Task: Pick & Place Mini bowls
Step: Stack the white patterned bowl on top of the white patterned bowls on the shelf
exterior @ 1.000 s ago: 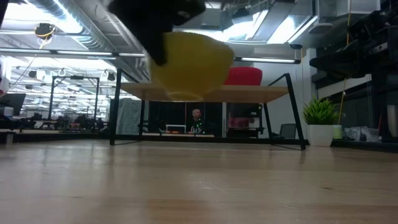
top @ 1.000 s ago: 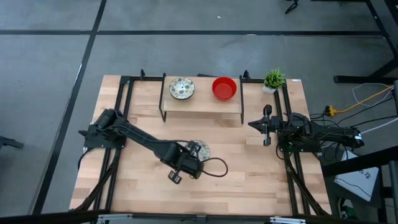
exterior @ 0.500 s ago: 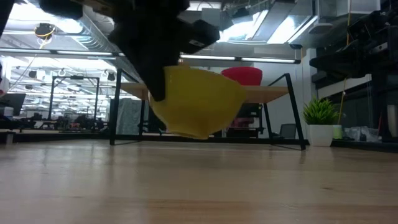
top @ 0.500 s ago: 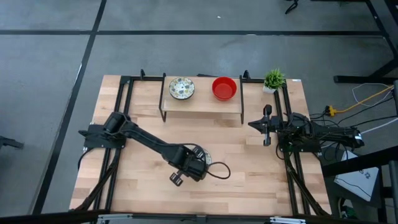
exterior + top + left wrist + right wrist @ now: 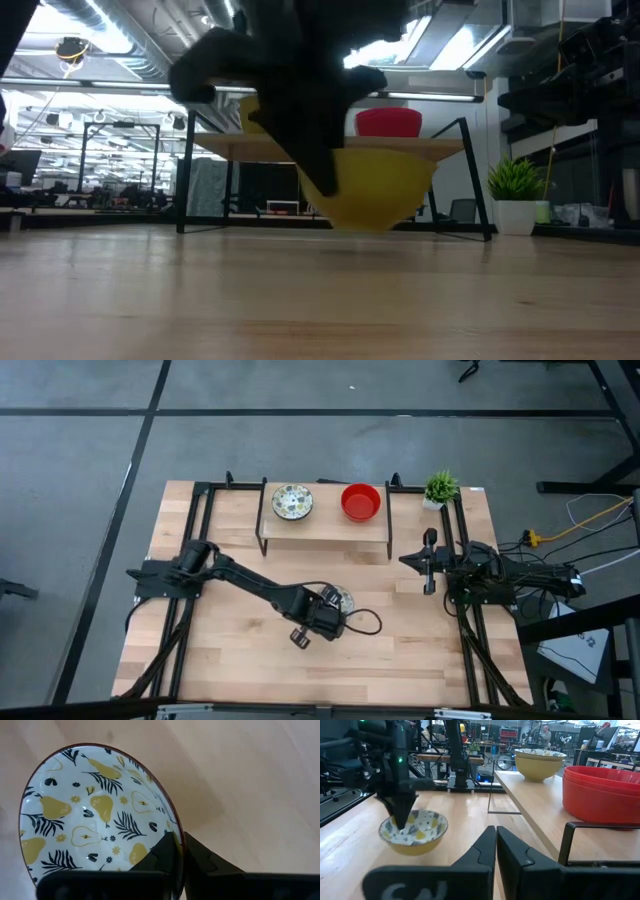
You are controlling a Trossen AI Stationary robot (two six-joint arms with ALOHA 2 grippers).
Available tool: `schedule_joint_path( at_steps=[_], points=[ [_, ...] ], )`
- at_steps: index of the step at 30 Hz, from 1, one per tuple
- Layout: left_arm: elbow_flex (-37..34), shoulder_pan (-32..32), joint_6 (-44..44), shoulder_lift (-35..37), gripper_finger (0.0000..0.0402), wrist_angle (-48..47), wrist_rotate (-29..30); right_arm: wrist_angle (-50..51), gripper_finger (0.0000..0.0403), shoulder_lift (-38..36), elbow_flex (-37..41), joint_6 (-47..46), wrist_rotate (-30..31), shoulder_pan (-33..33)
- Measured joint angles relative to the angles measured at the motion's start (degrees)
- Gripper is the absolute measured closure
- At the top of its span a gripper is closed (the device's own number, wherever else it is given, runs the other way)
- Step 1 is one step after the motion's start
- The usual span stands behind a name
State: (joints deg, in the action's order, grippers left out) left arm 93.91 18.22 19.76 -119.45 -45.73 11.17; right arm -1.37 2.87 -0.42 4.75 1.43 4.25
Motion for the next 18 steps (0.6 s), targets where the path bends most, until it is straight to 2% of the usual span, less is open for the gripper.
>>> schedule_joint_path(
  at_steps=[12,18],
  points=[
    [0.0,0.5,-5.6,-2.0,0.0386,1.0,-0.3,0.0,0.0386,0.2,0.0,0.0,0.0,0.0],
    [0.0,0.5,-6.1,-2.0,0.0365,1.2,-1.9,0.0,0.0386,0.3,0.0,0.0,0.0,0.0]
  ],
)
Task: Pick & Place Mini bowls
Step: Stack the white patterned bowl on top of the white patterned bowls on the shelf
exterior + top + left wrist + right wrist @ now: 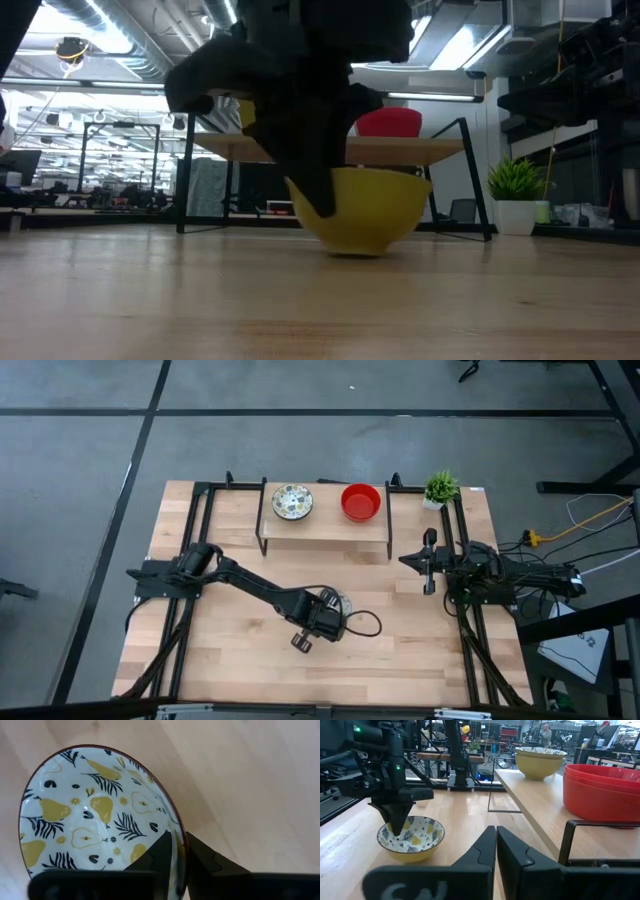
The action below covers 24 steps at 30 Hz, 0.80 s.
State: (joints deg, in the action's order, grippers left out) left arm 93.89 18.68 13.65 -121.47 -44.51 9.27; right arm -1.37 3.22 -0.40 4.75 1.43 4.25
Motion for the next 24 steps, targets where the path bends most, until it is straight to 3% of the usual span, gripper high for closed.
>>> schedule_joint_path(
  at_steps=[5,15,24],
  points=[
    [0.0,0.2,-0.5,0.0,0.0340,0.0,-1.7,0.0,0.0386,0.0,0.0,0.0,0.0,0.0],
    [0.6,1.0,0.5,1.3,0.0291,-1.6,1.4,0.0,0.0386,0.0,0.0,0.0,0.0,0.0],
    [1.0,1.2,-0.9,2.8,0.0291,-4.5,1.3,0.0,0.0386,0.0,0.0,0.0,0.0,0.0]
  ],
)
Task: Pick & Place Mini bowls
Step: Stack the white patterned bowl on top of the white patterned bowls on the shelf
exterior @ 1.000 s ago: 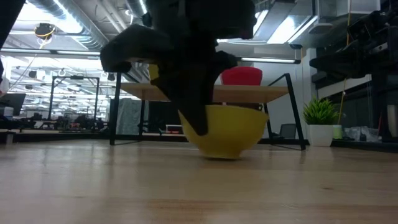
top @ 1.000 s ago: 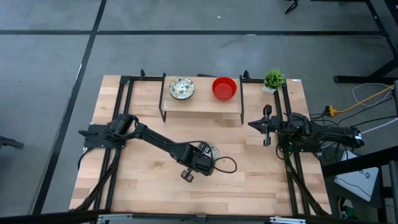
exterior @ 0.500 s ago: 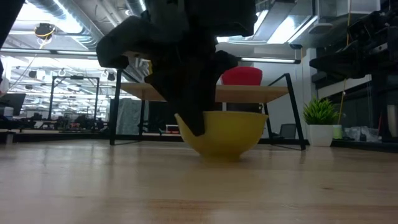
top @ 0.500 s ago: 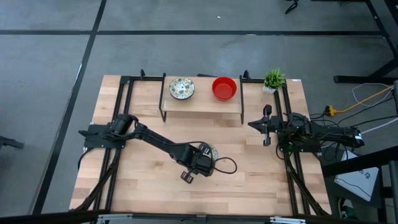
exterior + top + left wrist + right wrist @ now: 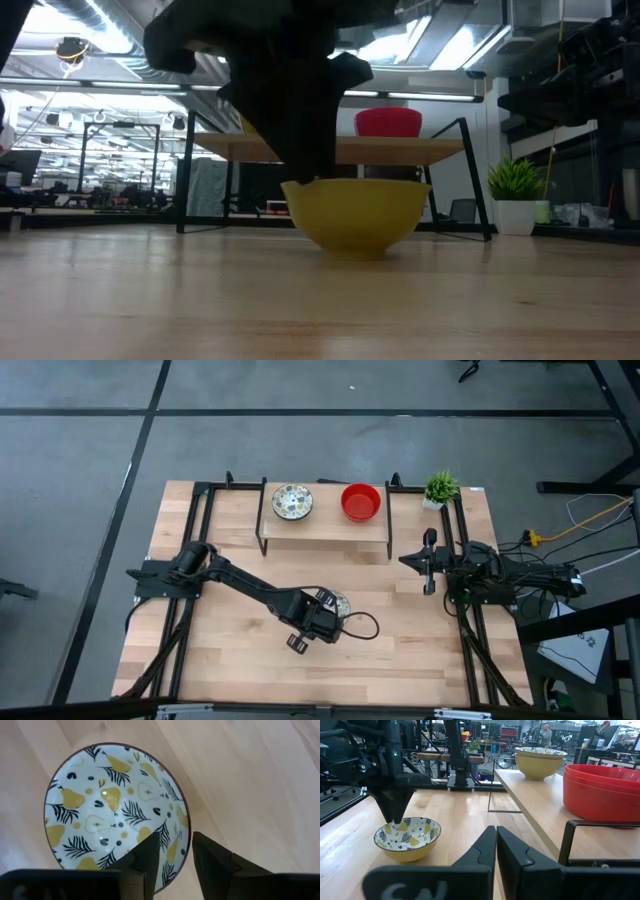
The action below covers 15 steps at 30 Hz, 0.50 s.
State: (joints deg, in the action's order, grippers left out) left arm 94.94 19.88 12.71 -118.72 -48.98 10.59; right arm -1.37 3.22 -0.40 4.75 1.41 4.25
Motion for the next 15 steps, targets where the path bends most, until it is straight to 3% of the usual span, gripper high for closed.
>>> schedule_joint_path(
  at_steps=[15],
  points=[
    [-1.0,0.2,-1.7,-0.5,0.0307,0.3,0.5,0.0,0.0386,0.0,0.0,0.0,0.0,0.0]
  ],
)
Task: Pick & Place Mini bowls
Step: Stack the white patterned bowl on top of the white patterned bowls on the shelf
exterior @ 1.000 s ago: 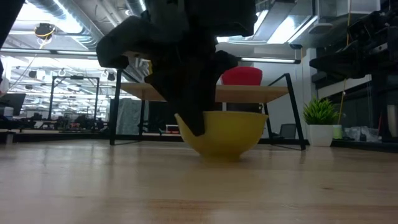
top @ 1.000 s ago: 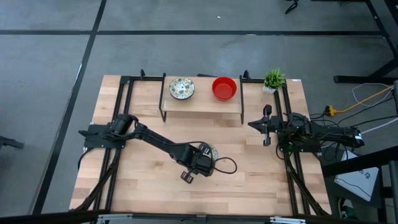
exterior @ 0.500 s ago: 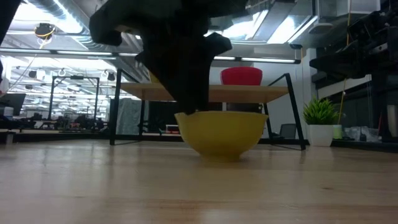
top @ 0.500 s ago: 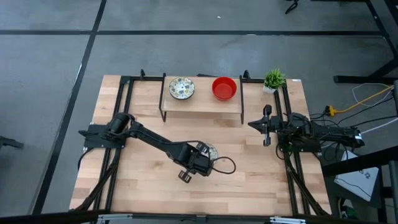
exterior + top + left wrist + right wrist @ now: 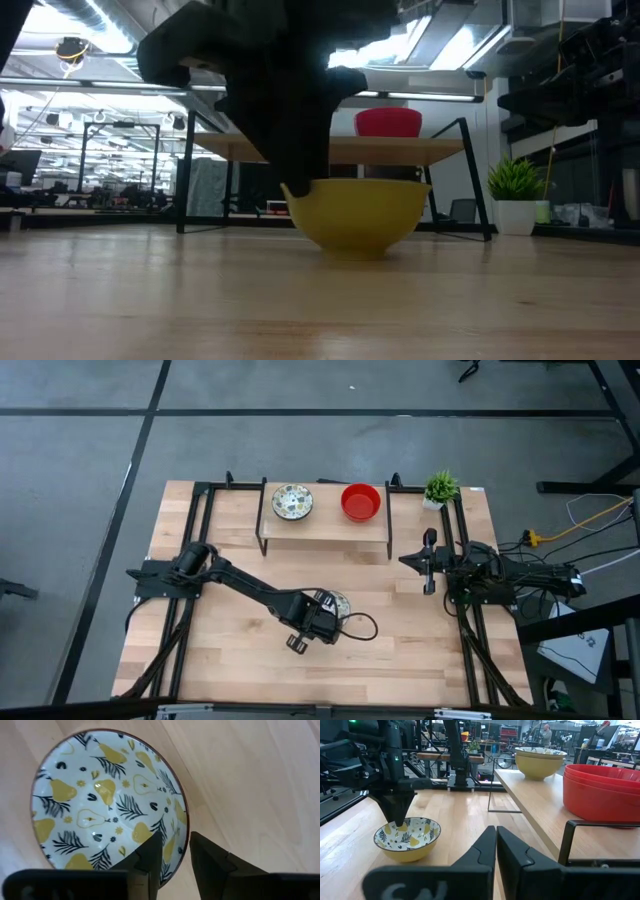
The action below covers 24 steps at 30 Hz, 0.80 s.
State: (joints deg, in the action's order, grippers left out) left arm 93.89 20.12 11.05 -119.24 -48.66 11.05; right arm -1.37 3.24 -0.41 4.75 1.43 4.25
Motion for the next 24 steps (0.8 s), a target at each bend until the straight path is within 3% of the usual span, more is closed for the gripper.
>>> schedule_joint_path(
  at_steps=[11,24],
  points=[
    [0.0,0.4,0.2,0.0,0.0392,0.2,1.6,0.0,0.0386,0.0,0.0,0.0,0.0,0.0],
    [0.0,0.9,0.4,1.2,0.0398,-1.4,4.9,0.0,0.0385,0.0,0.0,0.0,0.0,0.0]
  ],
)
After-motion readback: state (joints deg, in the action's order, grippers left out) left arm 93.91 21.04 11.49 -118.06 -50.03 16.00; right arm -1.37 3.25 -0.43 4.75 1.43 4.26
